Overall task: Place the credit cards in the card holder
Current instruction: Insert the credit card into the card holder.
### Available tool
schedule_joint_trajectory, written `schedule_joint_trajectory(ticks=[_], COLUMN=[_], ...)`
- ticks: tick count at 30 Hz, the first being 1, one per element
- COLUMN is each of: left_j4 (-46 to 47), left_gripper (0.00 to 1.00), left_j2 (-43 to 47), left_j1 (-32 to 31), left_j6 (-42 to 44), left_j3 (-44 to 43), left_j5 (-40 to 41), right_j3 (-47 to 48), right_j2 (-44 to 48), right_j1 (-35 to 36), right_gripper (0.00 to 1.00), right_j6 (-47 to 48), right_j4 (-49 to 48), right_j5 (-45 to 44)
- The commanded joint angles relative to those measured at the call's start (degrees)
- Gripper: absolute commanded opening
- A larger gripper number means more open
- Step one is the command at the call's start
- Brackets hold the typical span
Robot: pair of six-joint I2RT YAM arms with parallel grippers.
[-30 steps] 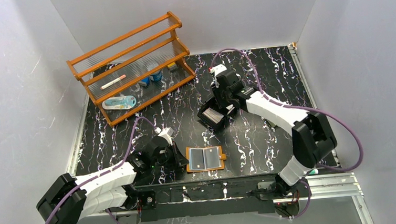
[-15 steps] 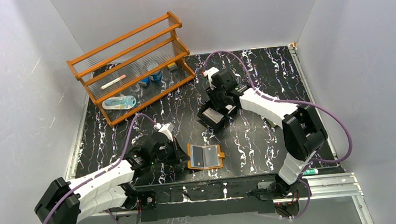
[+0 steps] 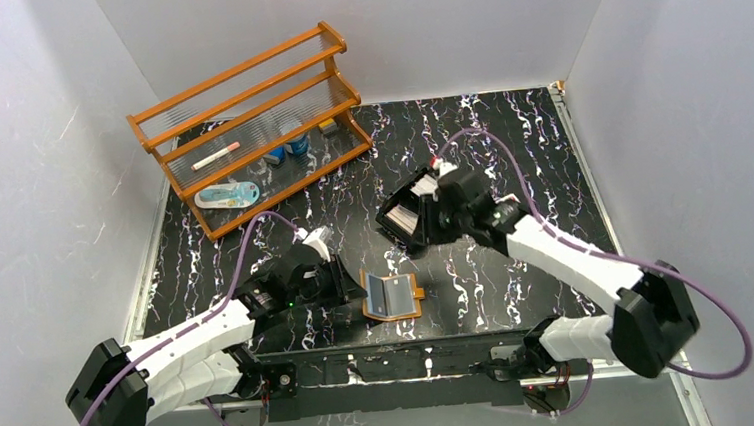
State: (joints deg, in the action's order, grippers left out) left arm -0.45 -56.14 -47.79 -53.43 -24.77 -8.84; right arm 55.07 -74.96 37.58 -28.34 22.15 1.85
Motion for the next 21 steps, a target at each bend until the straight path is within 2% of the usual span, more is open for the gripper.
schedule_joint_trajectory(ticks=[1,5,11,16,21], left_j4=[4.7,8.2,8.6,8.5,8.8], left_gripper=[0.19,0.23,0.31,0.35,0.33], left_j2=[1.5,0.1,-4.4,-6.8,-8.1], left_j1=[-0.2,-0.1,-0.2,-0.2,-0.2], left_j6=[-3.1,-4.5,-3.5,-2.5,-1.7], left_j3=[1.0,2.3,0.5,-0.7,-1.2], left_j5=[-2.4,-2.8,-2.8,-1.9,-1.6], right_j3=[-11.1,-17.0,-17.5,-18.5,-21.1], right_j2=[8.3,10.6,6.1,2.3,0.4], right_j1=[4.1,9.2,16.9,18.9,19.4], right_gripper=[0.33,0.28,0.27,0.25,0.23], right_j6=[-14.2,-18.8,-20.1,-21.5,-21.9], right_j4=[-10.0,-16.6,-19.9,-23.0,-25.0], right_j5=[4.5,2.7,-1.7,-3.7,-5.8])
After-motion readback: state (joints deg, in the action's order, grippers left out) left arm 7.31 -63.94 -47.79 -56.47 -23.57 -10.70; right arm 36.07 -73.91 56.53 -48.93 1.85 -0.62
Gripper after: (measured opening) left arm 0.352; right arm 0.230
